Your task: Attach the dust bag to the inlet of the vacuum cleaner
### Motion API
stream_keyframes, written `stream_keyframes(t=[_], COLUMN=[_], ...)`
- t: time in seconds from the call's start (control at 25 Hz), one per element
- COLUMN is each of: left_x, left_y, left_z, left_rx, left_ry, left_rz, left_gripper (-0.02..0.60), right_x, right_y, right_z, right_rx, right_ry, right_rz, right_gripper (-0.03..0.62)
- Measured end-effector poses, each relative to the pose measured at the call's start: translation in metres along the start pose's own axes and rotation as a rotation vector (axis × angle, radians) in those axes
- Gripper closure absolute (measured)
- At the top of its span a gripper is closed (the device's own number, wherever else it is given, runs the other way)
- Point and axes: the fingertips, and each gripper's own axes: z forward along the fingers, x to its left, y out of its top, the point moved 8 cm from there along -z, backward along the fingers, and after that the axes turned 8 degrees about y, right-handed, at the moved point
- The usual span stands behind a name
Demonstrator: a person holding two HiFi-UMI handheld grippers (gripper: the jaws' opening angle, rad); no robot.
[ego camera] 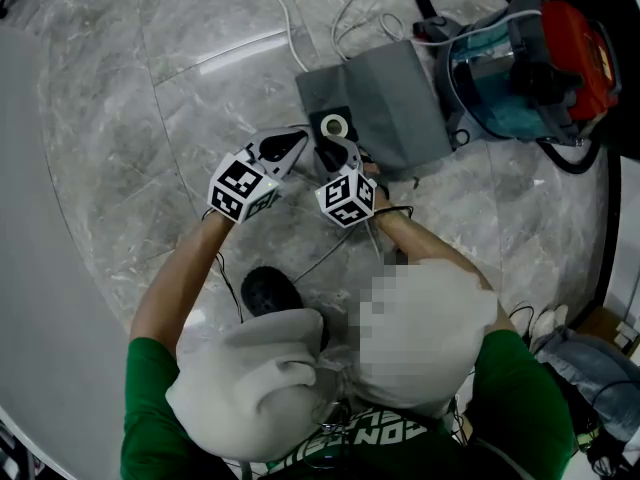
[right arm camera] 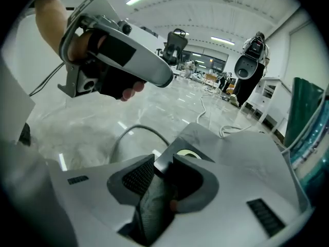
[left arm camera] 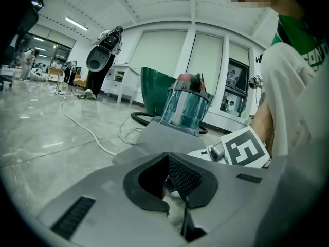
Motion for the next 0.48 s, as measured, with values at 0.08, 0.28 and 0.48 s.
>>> stream_keyframes(t=[0.08,0.28,0.48], left_x=[0.000,0.001,-0.004], left_y=[0.001,0.002,0.005], left_z=[0.000,0.007,0.032], left_rx=[-0.001,-0.001,0.018], left_ry=[-0.001,0.003,-0.016], left_rz=[-0.001,-0.014,-0.013], left_gripper=[0.580,0.580,0.580], right_x=[-0.001,-0.012,-0.033], right_y=[0.003,0.013,0.011], right_z=[-0.002,-0.024,-0.045], right_rx=[-0.008,-0.091,-0.140], right_ry=[-0.029,-0.085,-0.136], right_rz=[0.017,0.072,0.154], right_gripper=[0.485,0.496,0.510])
